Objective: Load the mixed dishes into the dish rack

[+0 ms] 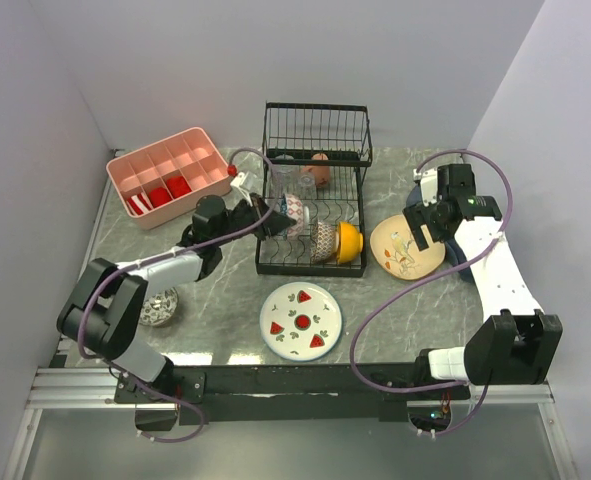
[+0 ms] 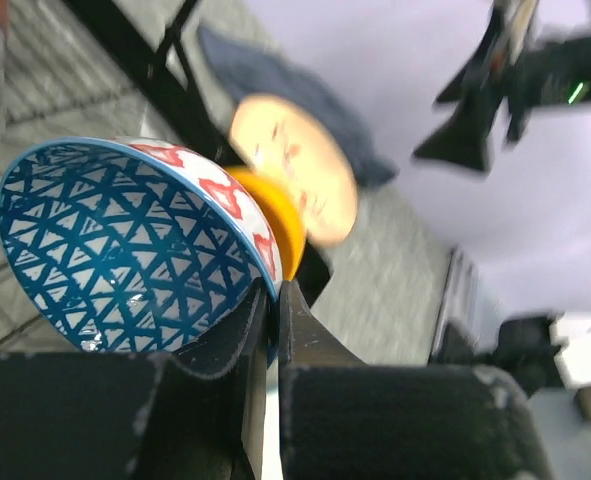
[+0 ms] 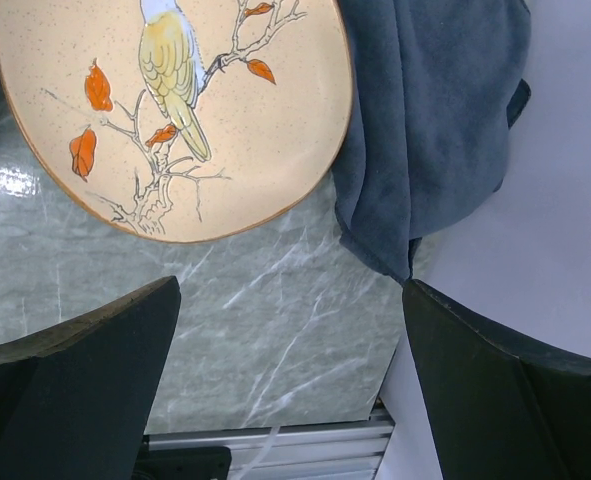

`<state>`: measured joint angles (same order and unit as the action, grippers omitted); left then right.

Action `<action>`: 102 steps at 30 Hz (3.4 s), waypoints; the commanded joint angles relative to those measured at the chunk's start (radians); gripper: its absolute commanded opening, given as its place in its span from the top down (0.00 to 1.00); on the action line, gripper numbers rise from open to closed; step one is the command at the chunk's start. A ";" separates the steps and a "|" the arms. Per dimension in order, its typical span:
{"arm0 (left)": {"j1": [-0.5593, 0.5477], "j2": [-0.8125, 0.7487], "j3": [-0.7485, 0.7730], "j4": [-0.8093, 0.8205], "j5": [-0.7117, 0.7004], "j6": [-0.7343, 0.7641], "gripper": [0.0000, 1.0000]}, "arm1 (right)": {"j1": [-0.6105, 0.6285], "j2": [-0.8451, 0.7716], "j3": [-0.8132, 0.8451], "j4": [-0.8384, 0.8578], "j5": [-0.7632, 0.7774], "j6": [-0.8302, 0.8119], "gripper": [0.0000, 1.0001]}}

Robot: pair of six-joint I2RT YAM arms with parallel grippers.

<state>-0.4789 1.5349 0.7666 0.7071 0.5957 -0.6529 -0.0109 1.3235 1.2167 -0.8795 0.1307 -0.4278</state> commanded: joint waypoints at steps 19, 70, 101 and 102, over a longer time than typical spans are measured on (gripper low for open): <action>0.048 0.254 -0.062 0.658 0.151 -0.495 0.99 | 0.052 0.023 0.017 -0.018 0.093 -0.011 0.00; 0.118 0.113 0.370 -0.740 0.021 0.276 0.22 | 0.100 0.074 0.027 0.073 0.011 -0.023 0.00; 0.247 -0.426 0.122 -1.907 -0.659 1.029 0.25 | 0.100 0.066 0.176 0.056 -0.169 0.012 0.00; 0.247 -0.417 0.112 -1.910 -0.660 1.038 0.26 | 0.100 0.074 0.187 0.056 -0.169 0.014 0.00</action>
<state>-0.2340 1.1049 0.9115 -1.1809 -0.0483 0.3573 0.0826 1.3903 1.3380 -0.8246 -0.0139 -0.4335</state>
